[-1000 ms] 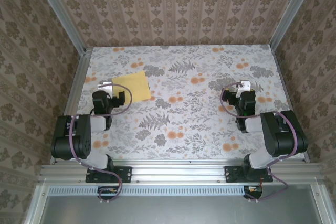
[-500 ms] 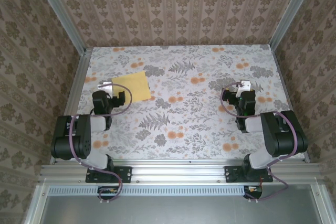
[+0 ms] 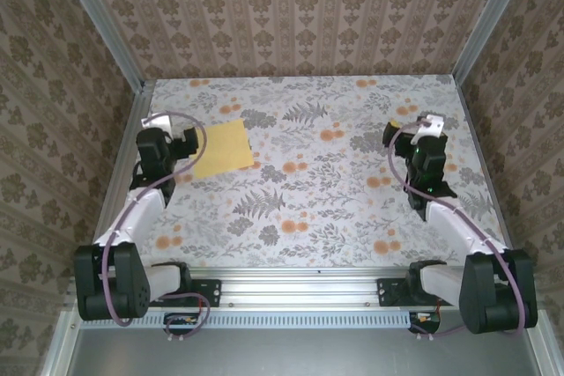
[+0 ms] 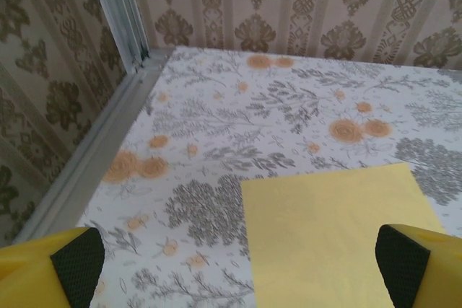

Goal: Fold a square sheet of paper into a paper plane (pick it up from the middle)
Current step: Move the square sheet of paper to the center of the table.

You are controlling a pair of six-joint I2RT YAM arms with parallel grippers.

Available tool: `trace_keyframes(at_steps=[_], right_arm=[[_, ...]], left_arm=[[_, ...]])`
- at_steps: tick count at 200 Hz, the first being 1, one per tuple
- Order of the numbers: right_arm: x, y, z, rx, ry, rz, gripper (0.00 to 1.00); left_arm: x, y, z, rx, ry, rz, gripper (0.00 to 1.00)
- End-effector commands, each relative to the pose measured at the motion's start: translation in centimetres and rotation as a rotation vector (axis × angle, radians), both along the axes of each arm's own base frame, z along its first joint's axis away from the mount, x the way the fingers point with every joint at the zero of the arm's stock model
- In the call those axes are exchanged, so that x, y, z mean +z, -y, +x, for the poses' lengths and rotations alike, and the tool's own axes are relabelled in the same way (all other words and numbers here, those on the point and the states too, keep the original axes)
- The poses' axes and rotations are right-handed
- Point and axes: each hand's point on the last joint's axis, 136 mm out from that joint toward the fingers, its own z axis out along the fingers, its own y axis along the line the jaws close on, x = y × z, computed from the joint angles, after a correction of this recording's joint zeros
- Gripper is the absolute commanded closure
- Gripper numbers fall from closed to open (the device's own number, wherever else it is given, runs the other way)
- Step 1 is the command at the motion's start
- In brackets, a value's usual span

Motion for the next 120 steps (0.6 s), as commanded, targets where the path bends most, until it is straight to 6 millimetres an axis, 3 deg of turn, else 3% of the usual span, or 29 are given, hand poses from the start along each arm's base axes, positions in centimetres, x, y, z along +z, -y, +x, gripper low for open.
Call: trace_keyframes(at_steps=[1,38,58,88,120], right_arm=[[-2.1,-0.6,-0.8,-0.028,-0.205,0.156,0.00],[-2.2,-5.4,1.5,0.133,-0.349,0.435,0.00],[-2.7,-8.6,3.0,0.221,-0.411,0.552,0.00],[-5.1,-12.7,4.9,0.294,-0.546,0.519,0.00],[-7.1,-16.1,5.6,0.329,-0.621,0.467,0.00]], left_arm=[[-2.5,1.3,-1.9,0.012,-0.212,-0.151,0.00],[-2.5,5.0,-1.5,-0.036,-0.299,-0.315,0.00],[-3.8,6.6,-1.1,-0.020,-0.388,-0.352,0.00],[-7.3,9.4,-0.1,-0.031,-0.538,-0.333,0.01],[-9.7,10.7,1.4,-0.005,-0.642,-0.314,0.04]])
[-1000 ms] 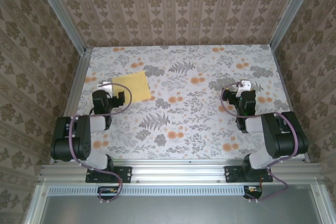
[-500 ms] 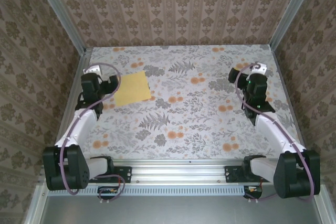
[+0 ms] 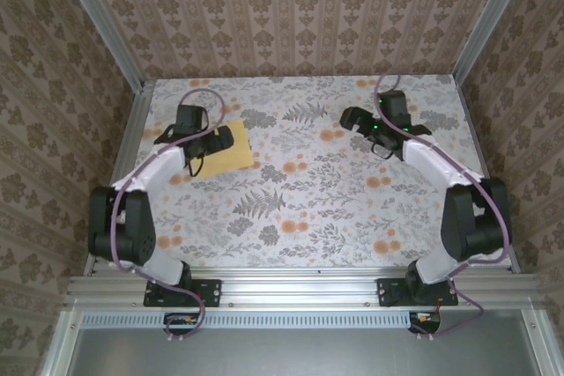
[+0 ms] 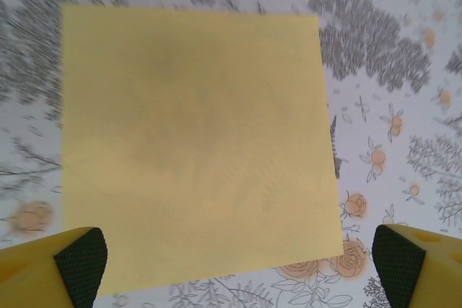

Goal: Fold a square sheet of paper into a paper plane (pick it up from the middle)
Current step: Move the square sheet of paper to the center of the table.

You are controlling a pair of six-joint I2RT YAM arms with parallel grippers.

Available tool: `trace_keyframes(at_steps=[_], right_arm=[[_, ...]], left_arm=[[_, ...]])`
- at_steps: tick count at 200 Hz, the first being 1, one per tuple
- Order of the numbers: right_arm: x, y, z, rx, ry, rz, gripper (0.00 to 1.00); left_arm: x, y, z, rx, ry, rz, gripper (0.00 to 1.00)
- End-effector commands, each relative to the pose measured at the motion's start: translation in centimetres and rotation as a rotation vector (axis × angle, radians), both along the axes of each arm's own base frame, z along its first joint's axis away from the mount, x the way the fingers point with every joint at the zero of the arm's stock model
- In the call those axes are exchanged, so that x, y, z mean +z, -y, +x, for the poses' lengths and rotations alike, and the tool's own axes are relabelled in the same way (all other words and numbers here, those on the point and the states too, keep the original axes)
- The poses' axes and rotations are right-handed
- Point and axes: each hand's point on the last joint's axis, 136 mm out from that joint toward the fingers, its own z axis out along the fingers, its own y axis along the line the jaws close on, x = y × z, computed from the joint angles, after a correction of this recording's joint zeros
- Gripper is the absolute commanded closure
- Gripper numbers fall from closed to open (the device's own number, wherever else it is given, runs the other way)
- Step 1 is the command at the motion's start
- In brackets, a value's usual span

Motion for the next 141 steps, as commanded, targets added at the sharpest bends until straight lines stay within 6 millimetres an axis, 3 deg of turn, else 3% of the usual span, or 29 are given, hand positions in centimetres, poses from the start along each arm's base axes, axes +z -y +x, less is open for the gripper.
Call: trace_keyframes(at_steps=[1,50,74,107,141], right_arm=[[-0.6,-2.5,-0.4,0.046,-0.068,0.011,0.00],[-2.8,-6.1,-0.2,0.089,-0.132,0.019,0.00],[-3.2,-6.8,-0.6,0.097,-0.143,0.024,0.00],[-3.6,-6.2,-1.1,0.078,-0.157,0.008,0.00],[-3.0,-4.9,-1.5,0.040,-0.150,-0.041,0.00]], left_arm=[[-1.4,0.4,0.1,0.037,-0.104,0.004,0.04],[-6.0,2.0,1.5,-0.025,-0.289,0.079,0.10],[-7.0,3.4,1.5,-0.062,-0.319,0.104,0.10],[-8.5,4.8,0.8,-0.088,-0.384,0.133,0.10],[-10.0,7.1,-1.3,-0.121,-0.453,0.120,0.10]])
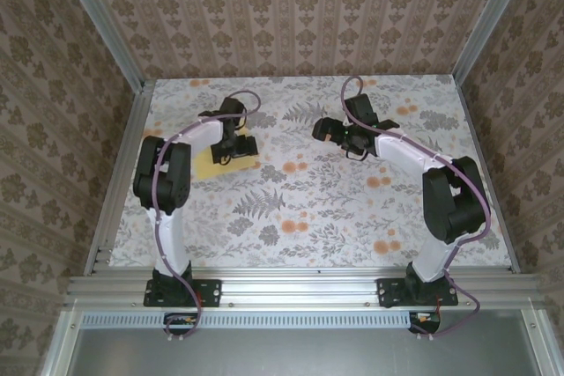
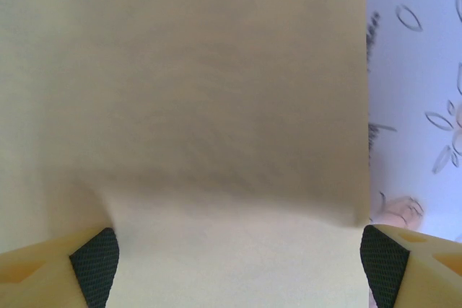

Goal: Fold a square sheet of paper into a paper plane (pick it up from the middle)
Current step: Move the square sheet of paper to the center of the table.

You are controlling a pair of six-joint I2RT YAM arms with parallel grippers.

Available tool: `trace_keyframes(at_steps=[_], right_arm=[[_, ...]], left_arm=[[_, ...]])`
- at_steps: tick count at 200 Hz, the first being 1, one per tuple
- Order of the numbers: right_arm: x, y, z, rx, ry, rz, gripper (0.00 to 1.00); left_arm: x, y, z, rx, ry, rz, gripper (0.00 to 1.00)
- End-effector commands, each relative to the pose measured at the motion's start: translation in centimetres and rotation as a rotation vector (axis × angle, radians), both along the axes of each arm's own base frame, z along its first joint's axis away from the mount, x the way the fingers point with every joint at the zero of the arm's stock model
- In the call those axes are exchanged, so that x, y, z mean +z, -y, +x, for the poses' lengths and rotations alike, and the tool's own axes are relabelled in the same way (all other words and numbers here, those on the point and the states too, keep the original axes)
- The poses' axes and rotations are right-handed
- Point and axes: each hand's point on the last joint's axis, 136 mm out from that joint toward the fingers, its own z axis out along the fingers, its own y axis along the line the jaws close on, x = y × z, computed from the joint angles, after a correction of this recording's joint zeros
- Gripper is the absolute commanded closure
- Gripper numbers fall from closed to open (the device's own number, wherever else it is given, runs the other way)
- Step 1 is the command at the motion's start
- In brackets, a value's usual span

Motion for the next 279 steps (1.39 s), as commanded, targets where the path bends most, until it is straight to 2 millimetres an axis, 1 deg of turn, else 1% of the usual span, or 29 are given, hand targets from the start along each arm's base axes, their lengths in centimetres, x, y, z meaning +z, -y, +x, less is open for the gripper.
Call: trace_keyframes(at_steps=[1,20,24,27,48,64,69,80,94,103,115,127,138,147,155,163,175,185,205,221,235,252,264,279], right_arm=[[0.5,1.4,-0.7,-0.050,-0.012,-0.044,0.00],[1.1,2.9,-1.0,-0.093,0.000,-0.081,0.00],[1.2,3.4,-1.1,-0.104,0.003,-0.090,0.00],[1.3,3.7,-1.2,-0.112,0.003,-0.096,0.00],[2.0,6.1,-1.8,-0.174,0.011,-0.155,0.00],[2.3,8.0,-2.6,-0.219,0.010,-0.217,0.00],[2.3,8.5,-2.8,-0.232,0.008,-0.235,0.00],[2.4,9.5,-3.3,-0.250,0.003,-0.265,0.00],[2.6,10.2,-4.0,-0.263,0.002,-0.281,0.00],[2.6,10.6,-4.4,-0.269,-0.004,-0.286,0.00],[2.7,10.9,-4.8,-0.272,-0.010,-0.293,0.00],[2.7,10.9,-5.1,-0.263,-0.014,-0.292,0.00],[2.7,10.6,-5.3,-0.252,-0.020,-0.284,0.00],[2.8,10.1,-5.3,-0.242,-0.023,-0.273,0.00],[2.8,9.3,-5.1,-0.225,-0.024,-0.260,0.00],[2.4,8.4,-5.6,-0.200,-0.054,-0.266,0.00],[2.2,6.5,-5.5,-0.159,-0.070,-0.272,0.00],[1.4,4.3,-5.6,-0.114,-0.095,-0.286,0.00],[0.2,0.5,-5.8,-0.061,-0.136,-0.314,0.00],[-1.0,-2.9,-5.9,-0.008,-0.151,-0.277,0.01],[-2.1,-5.3,-6.0,0.032,-0.185,-0.229,0.04],[-3.5,-7.2,-5.8,0.055,-0.223,-0.174,0.10],[-4.2,-7.9,-5.4,0.061,-0.240,-0.155,0.15],[-5.3,-8.0,-5.0,0.061,-0.269,-0.183,0.19]], left_arm=[[-1.4,1.2,-2.0,-0.012,-0.095,0.010,0.10],[-2.3,3.3,-3.8,-0.047,-0.139,0.003,0.11],[-2.5,3.5,-4.0,-0.045,-0.150,0.000,0.11],[-2.6,4.6,-4.8,-0.072,-0.158,-0.004,0.11],[-2.8,8.3,-7.1,-0.129,-0.188,-0.045,0.11],[-2.7,11.5,-9.0,-0.169,-0.215,-0.101,0.11],[-2.6,12.8,-9.7,-0.190,-0.226,-0.135,0.11],[-2.2,15.5,-11.1,-0.233,-0.255,-0.211,0.11],[-1.6,18.1,-12.7,-0.282,-0.287,-0.283,0.11],[-1.0,19.3,-13.3,-0.311,-0.291,-0.319,0.11],[0.0,20.1,-13.5,-0.344,-0.287,-0.341,0.11],[1.5,20.6,-13.0,-0.363,-0.270,-0.382,0.11],[3.4,21.1,-12.3,-0.370,-0.241,-0.441,0.11],[5.1,21.2,-11.6,-0.368,-0.209,-0.484,0.11],[6.5,20.9,-11.0,-0.358,-0.185,-0.515,0.10],[7.5,20.4,-10.4,-0.341,-0.163,-0.534,0.09],[8.7,18.8,-9.5,-0.298,-0.130,-0.545,0.09],[9.1,17.0,-8.9,-0.250,-0.110,-0.539,0.09],[8.4,12.7,-8.0,-0.130,-0.087,-0.508,0.09],[7.2,10.4,-8.1,-0.058,-0.104,-0.499,0.13],[6.3,9.5,-8.5,-0.026,-0.123,-0.493,0.19],[5.1,9.1,-9.2,-0.006,-0.147,-0.479,0.30],[4.3,8.7,-9.6,0.017,-0.163,-0.468,0.35],[3.5,8.4,-10.2,0.039,-0.179,-0.461,0.39]])
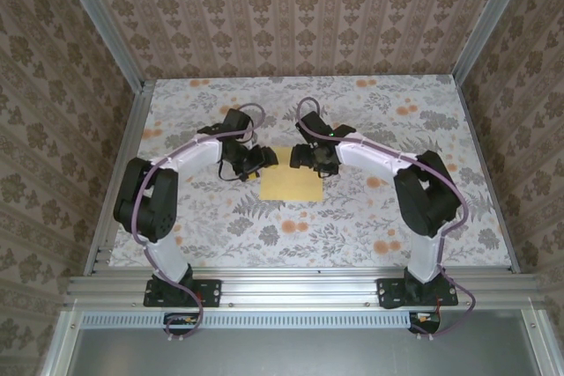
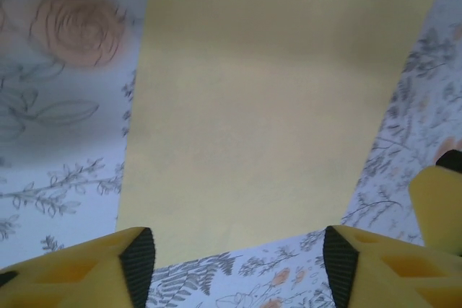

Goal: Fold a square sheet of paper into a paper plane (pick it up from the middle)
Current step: Move the square sheet of paper to the center of the table.

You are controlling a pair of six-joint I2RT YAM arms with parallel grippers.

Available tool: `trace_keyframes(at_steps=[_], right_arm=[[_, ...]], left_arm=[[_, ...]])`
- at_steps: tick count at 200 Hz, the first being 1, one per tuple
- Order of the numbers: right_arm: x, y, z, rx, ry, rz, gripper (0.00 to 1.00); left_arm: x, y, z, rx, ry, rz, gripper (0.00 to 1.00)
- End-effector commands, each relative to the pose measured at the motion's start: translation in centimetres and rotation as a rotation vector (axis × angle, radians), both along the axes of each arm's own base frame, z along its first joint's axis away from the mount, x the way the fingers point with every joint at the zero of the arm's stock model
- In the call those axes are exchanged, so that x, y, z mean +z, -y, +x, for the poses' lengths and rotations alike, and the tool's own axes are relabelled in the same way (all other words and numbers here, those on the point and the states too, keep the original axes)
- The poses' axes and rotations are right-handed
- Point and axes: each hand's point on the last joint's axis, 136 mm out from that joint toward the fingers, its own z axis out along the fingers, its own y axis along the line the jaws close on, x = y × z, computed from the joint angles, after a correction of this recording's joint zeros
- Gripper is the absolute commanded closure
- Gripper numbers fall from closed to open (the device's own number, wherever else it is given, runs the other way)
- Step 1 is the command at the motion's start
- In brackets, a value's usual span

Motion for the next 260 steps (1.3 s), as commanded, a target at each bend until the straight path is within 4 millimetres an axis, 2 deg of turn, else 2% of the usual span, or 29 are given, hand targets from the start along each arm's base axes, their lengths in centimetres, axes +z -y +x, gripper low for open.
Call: trace_keyframes(at_steps=[1,28,52,105,146,176,211,236,260], right_arm=[[-0.4,-1.0,0.8,-0.025,-0.045,0.034,0.19],[-2.3,-0.8,1.2,-0.027,-0.082,0.004,0.21],[-3.3,-0.9,1.5,-0.015,-0.095,0.000,0.21],[-4.9,-0.5,2.1,0.010,-0.120,-0.011,0.31],[-5.5,-0.5,2.6,0.058,-0.127,-0.007,0.31],[-4.7,-0.6,3.6,0.098,-0.106,-0.008,0.28],[-1.3,-0.2,4.2,0.080,-0.038,-0.009,0.26],[0.1,0.7,3.6,0.050,-0.025,-0.029,0.25],[0.2,1.9,2.1,0.015,-0.039,-0.131,0.18]], left_arm=[[-1.0,-0.2,-0.6,0.033,-0.026,0.012,0.39],[-1.9,-0.5,-1.6,0.048,-0.059,0.010,0.42],[-2.8,-0.1,-2.7,0.030,-0.087,0.010,0.45],[-4.2,1.2,-4.5,-0.017,-0.133,0.017,0.56],[-5.5,1.6,-6.0,-0.045,-0.173,0.040,0.58],[-5.5,2.7,-6.5,-0.080,-0.186,0.020,0.59],[-4.3,4.7,-6.0,-0.097,-0.171,-0.071,0.58],[-2.7,5.2,-5.4,-0.094,-0.144,-0.117,0.56],[-0.8,4.0,-4.4,-0.047,-0.104,-0.131,0.54]])
